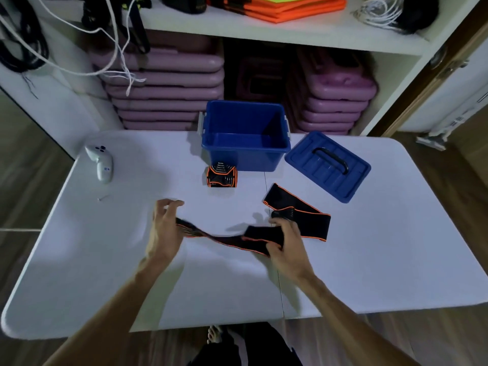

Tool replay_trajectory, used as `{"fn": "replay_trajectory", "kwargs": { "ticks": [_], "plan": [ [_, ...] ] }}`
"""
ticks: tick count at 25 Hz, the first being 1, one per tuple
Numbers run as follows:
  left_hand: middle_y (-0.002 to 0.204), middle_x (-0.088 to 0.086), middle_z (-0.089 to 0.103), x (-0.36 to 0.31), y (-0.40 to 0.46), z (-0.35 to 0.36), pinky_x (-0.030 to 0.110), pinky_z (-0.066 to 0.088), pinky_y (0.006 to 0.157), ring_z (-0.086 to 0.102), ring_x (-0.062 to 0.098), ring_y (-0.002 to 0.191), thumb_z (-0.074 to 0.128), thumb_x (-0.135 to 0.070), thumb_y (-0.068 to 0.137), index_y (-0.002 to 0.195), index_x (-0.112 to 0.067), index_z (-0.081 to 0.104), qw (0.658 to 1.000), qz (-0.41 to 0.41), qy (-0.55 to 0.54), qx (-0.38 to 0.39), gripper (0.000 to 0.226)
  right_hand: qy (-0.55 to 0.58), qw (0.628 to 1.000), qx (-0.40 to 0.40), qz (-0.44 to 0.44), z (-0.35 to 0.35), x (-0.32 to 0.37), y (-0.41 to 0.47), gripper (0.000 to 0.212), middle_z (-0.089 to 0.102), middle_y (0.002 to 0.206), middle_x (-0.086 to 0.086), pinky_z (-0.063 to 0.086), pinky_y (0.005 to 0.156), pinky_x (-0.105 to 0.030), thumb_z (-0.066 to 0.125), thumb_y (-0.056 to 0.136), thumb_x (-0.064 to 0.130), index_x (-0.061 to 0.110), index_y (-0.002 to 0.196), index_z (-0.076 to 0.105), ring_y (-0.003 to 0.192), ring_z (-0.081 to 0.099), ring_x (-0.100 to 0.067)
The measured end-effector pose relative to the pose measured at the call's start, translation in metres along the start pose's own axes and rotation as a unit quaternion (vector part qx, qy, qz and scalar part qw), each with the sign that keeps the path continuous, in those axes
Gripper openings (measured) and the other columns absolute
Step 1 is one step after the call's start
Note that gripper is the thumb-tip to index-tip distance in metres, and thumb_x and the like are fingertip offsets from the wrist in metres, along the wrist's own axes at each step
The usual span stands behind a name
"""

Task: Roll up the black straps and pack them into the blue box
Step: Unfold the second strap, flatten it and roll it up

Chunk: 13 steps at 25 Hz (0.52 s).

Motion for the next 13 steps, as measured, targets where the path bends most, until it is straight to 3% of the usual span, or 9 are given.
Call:
{"fn": "replay_trajectory", "kwargs": {
  "ticks": [2, 4, 6, 8, 10, 13],
  "plan": [
    [0.115, 0.022, 0.051, 0.012, 0.008, -0.021, 0.047, 0.047, 0.083, 0.052, 0.041, 0.098, 0.055, 0.018, 0.069, 0.113, -0.003, 0.061, 0.999, -0.020, 0.035, -0.021, 0.049, 0.120, 0.991, -0.020, 0.051, -0.012, -0.010, 0.008, 0.033, 0.064, 0.097, 0.018, 0.047, 0.075, -0.029, 0.051, 0.085, 0.008, 0.028, 0.110, 0.062, 0.085, 0.058, -0.005],
    [0.108, 0.021, 0.059, 0.024, 0.016, -0.030, 0.044, 0.047, 0.080, 0.057, 0.042, 0.090, 0.058, 0.006, 0.079, 0.111, -0.005, 0.062, 0.998, -0.050, 0.033, -0.023, 0.034, 0.160, 0.980, -0.031, 0.117, -0.010, -0.018, 0.011, 0.027, 0.066, 0.079, 0.017, 0.047, 0.066, -0.031, 0.050, 0.091, 0.009, 0.030, 0.102, 0.064, 0.071, 0.058, -0.010],
    [0.099, 0.017, 0.066, 0.036, 0.019, -0.032, 0.040, 0.053, 0.070, 0.063, 0.039, 0.076, 0.051, 0.002, 0.085, 0.111, -0.009, 0.059, 0.997, -0.078, -0.004, -0.027, 0.030, 0.183, 0.968, -0.044, 0.167, -0.003, -0.031, 0.012, 0.018, 0.071, 0.094, -0.005, 0.054, 0.074, -0.044, 0.051, 0.091, 0.013, 0.025, 0.100, 0.062, 0.084, 0.066, -0.026],
    [0.100, 0.014, 0.064, 0.044, 0.015, -0.028, 0.035, 0.057, 0.061, 0.065, 0.036, 0.071, 0.048, 0.004, 0.087, 0.115, -0.014, 0.057, 0.996, -0.070, -0.058, -0.013, 0.034, 0.224, 0.949, -0.064, 0.211, 0.002, -0.045, 0.009, 0.014, 0.072, 0.097, -0.018, 0.055, 0.068, -0.043, 0.053, 0.090, 0.011, 0.017, 0.101, 0.059, 0.085, 0.070, -0.036],
    [0.110, 0.013, 0.061, 0.059, 0.009, -0.023, 0.023, 0.058, 0.064, 0.067, 0.033, 0.076, 0.051, 0.007, 0.087, 0.117, -0.022, 0.057, 0.984, -0.091, -0.154, 0.022, 0.042, 0.265, 0.933, -0.083, 0.229, -0.001, -0.050, 0.007, 0.013, 0.073, 0.095, -0.016, 0.054, 0.061, -0.038, 0.061, 0.090, 0.013, 0.017, 0.103, 0.060, 0.082, 0.071, -0.037],
    [0.119, 0.013, 0.059, 0.088, -0.003, -0.018, 0.034, 0.054, 0.084, 0.064, 0.033, 0.100, 0.060, 0.011, 0.084, 0.114, -0.039, 0.053, 0.961, -0.136, -0.231, 0.067, 0.059, 0.250, 0.936, -0.138, 0.208, -0.020, -0.050, -0.004, 0.034, 0.068, 0.093, -0.002, 0.052, 0.064, -0.027, 0.070, 0.089, 0.026, 0.020, 0.118, 0.053, 0.080, 0.068, -0.017]
  ]
}}
Point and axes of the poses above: each hand's wrist, its own y-axis towards the middle knuckle, its own z-axis out of the palm, x = y × z, the point moved 7 cm from there along y, towards the middle knuckle
